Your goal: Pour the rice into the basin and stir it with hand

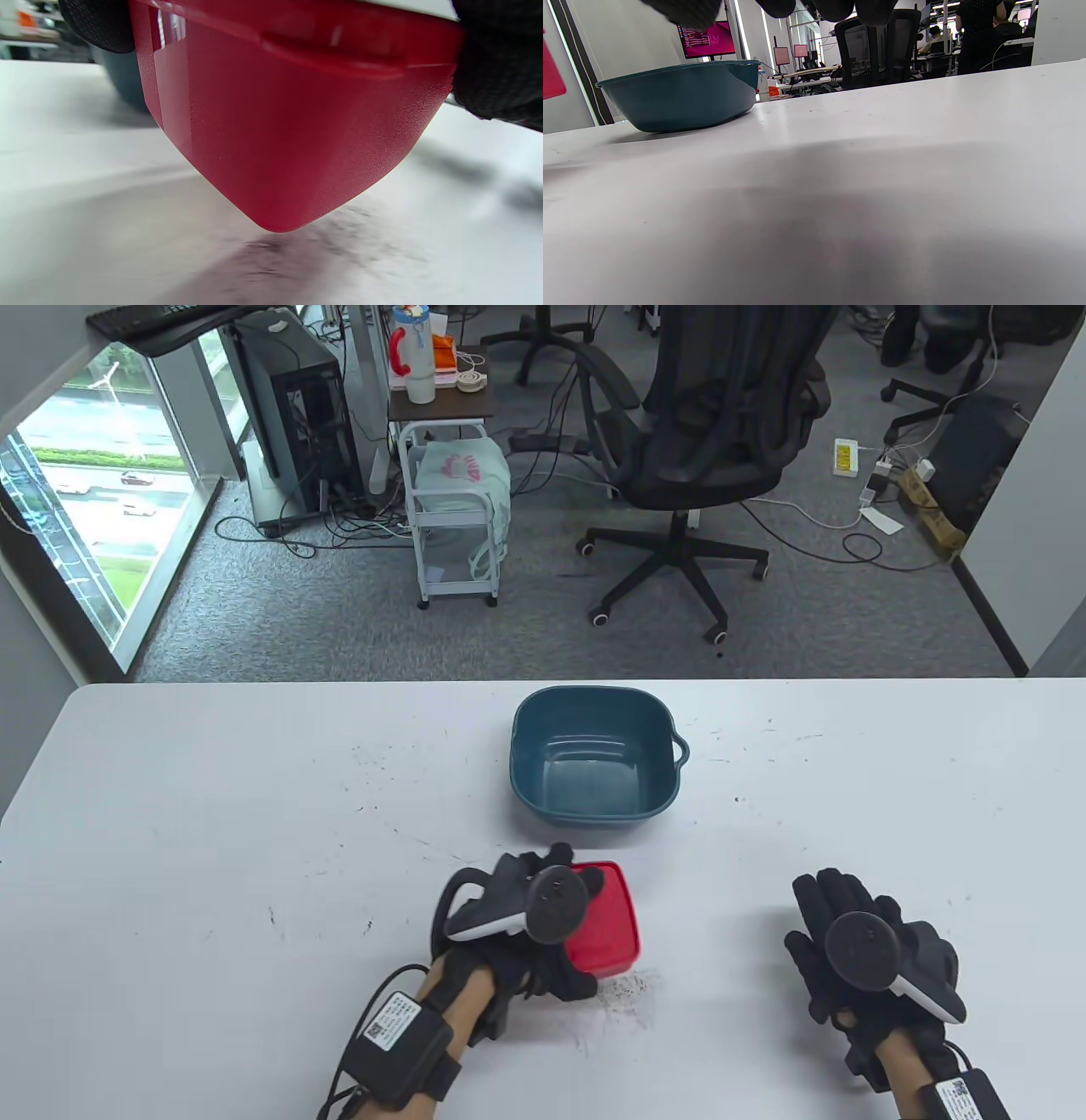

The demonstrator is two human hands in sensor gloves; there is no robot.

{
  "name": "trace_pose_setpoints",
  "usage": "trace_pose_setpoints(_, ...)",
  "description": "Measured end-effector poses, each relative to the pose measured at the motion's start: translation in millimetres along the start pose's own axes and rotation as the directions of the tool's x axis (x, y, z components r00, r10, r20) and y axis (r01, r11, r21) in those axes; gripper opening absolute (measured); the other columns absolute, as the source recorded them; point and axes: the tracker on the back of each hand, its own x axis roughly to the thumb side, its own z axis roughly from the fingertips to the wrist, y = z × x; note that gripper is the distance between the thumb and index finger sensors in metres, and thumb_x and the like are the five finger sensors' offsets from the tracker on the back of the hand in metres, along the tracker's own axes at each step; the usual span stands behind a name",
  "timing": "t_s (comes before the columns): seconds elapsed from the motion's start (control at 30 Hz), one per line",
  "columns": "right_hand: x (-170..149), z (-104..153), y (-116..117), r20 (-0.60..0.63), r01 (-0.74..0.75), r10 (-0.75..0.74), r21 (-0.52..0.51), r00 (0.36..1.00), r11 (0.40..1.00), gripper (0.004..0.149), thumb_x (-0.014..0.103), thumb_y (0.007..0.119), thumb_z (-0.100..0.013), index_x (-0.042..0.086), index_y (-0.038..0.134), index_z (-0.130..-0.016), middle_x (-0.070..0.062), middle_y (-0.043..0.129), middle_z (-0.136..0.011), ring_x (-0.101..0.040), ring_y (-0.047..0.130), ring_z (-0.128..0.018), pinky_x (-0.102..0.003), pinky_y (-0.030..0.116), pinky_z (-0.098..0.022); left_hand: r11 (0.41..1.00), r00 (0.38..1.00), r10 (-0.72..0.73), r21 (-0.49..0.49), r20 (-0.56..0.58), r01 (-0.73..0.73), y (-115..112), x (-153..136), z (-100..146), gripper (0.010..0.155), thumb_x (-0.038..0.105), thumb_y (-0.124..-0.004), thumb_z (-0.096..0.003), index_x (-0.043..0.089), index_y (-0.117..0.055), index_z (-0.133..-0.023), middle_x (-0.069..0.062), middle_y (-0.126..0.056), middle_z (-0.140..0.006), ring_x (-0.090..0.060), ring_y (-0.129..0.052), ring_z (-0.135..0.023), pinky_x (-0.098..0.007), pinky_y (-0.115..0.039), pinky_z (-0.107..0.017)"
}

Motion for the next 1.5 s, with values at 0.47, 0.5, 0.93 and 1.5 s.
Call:
trace_pose_setpoints(0.47,6,3,-6,0.055,0.026,-0.026,-0.007,0.998,1.000,0.070,0.044,0.072,-0.038,0.016,0.057,-0.100,-0.024,0.054,-0.105,-0.051,0.059,-0.095,-0.078,0.047,-0.061,0.994,0.999,0.035,-0.107,0.010,-0.033,-47,11,-38,0.122,0.079,-0.085,-0.0170,0.033,-0.024,-0.111,-0.024,-0.013,-0.118,-0.059,-0.023,-0.109,-0.079,-0.041,-0.074)
trace_pose_setpoints(0.5,7,4,-7,0.057,0.028,-0.028,-0.010,0.998,1.000,0.070,0.044,0.072,-0.038,0.016,0.057,-0.100,-0.024,0.054,-0.105,-0.051,0.059,-0.095,-0.078,0.048,-0.061,0.994,0.994,0.098,-0.040,0.040,-0.097,-41,8,-29,0.121,0.079,-0.085,-0.0169,0.034,-0.024,-0.112,-0.022,-0.013,-0.119,-0.059,-0.023,-0.109,-0.079,-0.041,-0.074)
trace_pose_setpoints(0.93,11,4,-5,0.051,0.038,-0.038,-0.011,0.998,0.999,0.069,0.043,0.072,-0.038,0.015,0.058,-0.099,-0.024,0.055,-0.104,-0.051,0.061,-0.094,-0.078,0.048,-0.060,0.939,0.925,0.333,-0.024,-0.184,-0.343,-59,-63,23,0.134,0.078,-0.088,-0.0192,0.015,-0.018,-0.114,-0.022,-0.019,-0.119,-0.059,-0.029,-0.108,-0.079,-0.041,-0.074)
trace_pose_setpoints(1.5,61,3,-6,0.195,0.024,-0.021,-0.015,0.981,1.000,0.069,0.044,0.072,-0.038,0.015,0.059,-0.099,-0.024,0.055,-0.104,-0.052,0.062,-0.094,-0.077,0.051,-0.060,0.918,0.913,0.242,-0.226,-0.328,-0.325,-105,-60,-16,0.129,0.078,-0.088,-0.0172,0.040,-0.008,-0.111,-0.023,0.016,-0.109,-0.062,0.014,-0.094,-0.083,-0.004,-0.057)
